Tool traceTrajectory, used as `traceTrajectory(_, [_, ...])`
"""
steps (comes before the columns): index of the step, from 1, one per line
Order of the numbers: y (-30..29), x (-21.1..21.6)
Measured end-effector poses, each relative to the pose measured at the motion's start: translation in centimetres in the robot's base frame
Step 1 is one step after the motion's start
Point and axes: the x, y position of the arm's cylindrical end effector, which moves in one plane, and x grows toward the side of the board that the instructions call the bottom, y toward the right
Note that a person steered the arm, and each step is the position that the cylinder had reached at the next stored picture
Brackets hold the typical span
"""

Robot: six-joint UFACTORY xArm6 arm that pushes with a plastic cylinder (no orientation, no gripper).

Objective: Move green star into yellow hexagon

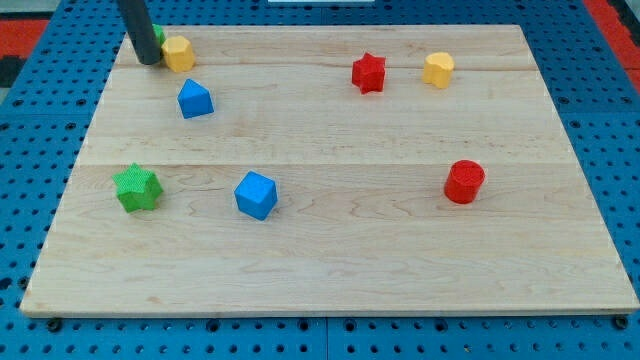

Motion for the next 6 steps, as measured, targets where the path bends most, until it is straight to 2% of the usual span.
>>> traceTrajectory(1, [4.6, 1.4])
traceTrajectory(2, [4.0, 2.4])
traceTrajectory(3, [-3.9, 2.1])
traceTrajectory(4, [-8.5, 3.1])
traceTrajectory(5, [-8.6, 4.0])
traceTrajectory(6, [-8.5, 9.5])
